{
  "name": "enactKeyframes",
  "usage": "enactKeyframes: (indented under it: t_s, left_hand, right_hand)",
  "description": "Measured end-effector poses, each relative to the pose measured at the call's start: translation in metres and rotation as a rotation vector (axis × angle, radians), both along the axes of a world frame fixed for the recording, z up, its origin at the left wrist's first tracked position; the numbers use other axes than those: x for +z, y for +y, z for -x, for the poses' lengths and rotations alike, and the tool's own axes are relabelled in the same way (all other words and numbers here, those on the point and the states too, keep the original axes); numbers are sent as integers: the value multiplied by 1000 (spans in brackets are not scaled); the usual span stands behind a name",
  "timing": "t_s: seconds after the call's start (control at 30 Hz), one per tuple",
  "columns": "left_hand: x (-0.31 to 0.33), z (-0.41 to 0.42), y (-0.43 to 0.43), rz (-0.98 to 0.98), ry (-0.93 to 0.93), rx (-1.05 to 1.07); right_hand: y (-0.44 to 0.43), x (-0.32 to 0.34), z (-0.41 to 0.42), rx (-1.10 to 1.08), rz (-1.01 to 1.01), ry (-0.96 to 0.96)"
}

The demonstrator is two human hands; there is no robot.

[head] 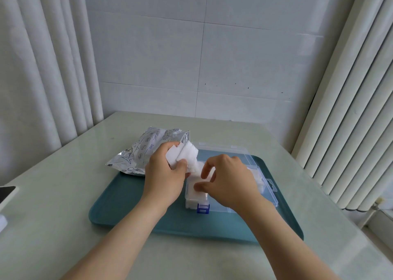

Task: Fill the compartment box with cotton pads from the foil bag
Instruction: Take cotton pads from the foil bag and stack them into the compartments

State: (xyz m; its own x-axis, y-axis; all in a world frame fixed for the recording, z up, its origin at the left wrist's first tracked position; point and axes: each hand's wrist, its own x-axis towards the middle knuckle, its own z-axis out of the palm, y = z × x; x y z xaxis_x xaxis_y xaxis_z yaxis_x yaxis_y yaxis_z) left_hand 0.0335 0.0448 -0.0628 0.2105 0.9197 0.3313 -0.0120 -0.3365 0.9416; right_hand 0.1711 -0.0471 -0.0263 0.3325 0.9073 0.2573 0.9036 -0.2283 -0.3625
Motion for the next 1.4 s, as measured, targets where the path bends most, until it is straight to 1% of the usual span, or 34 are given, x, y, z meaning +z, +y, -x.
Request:
enactKeyframes:
  t_s: [0.1, 0.23, 0.27, 0.33, 0.4, 0.47, 0.5, 0.63, 0.67, 0.8, 1.0, 1.2, 1.23, 1.3, 1.4]
  left_hand:
    - [3, 1, -2, -18, 40, -4]
    - [3, 2, -2, -8, 41, -41]
    - [4, 2, -2, -9, 36, -46]
    - [6, 2, -2, 9, -9, -56]
    - [8, 3, -1, 48, -61, -79]
    - [12, 3, -5, 98, -102, -149]
    - [15, 4, -7, 114, -116, -193]
    - [18, 3, -12, 146, -118, -324]
    - [18, 3, -13, 151, -114, -338]
    - [15, 3, -10, 170, -114, -361]
    - [13, 2, -7, 183, -128, -371]
    - [12, 3, -2, 223, -175, -316]
    - [12, 3, -1, 224, -176, -314]
    - [13, 4, 0, 220, -171, -320]
    - [15, 5, -2, 206, -139, -313]
  right_hand:
    - [2, -1, 0, 47, 32, 57]
    - [4, -4, 2, 104, 139, 41]
    - [4, -4, 3, 105, 139, 51]
    - [5, -3, 4, 77, 51, 121]
    - [7, -1, 1, -3, -135, 222]
    - [5, 3, -3, -69, -341, 294]
    - [5, 5, -4, -79, -400, 329]
    - [4, 7, -8, 19, -487, 583]
    - [4, 7, -8, 32, -510, 594]
    - [5, 5, -11, 40, -607, 537]
    - [8, 4, -14, 40, -600, 753]
    - [4, 10, -25, 69, -687, 927]
    - [3, 10, -28, 93, -672, 941]
    - [2, 11, -31, 186, -575, 929]
    - [-1, 8, -29, 290, -400, 833]
